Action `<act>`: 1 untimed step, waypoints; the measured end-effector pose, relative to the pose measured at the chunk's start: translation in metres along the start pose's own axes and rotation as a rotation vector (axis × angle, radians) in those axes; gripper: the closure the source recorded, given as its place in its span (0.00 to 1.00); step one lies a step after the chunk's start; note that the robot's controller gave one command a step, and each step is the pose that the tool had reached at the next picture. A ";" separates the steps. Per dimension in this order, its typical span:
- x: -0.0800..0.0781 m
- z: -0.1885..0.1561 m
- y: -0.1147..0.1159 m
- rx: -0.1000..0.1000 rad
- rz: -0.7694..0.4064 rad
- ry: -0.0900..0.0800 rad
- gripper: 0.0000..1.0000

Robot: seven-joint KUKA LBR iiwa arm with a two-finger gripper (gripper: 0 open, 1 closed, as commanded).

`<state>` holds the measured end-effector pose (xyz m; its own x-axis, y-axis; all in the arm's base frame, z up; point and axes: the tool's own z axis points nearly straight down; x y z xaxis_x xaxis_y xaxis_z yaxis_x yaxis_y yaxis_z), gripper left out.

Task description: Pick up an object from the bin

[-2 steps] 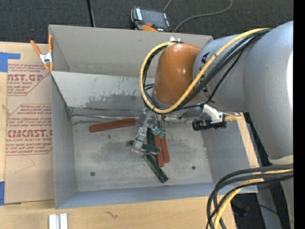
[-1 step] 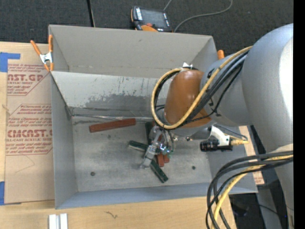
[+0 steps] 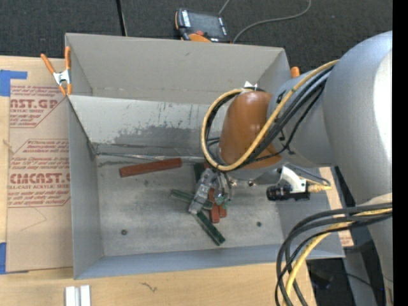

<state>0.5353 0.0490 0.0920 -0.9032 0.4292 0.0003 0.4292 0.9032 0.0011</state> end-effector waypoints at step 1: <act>-0.010 -0.154 -0.004 -0.004 -0.034 -0.010 1.00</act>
Offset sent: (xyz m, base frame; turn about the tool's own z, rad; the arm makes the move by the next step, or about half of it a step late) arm 0.0053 -0.0087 0.1497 -0.0334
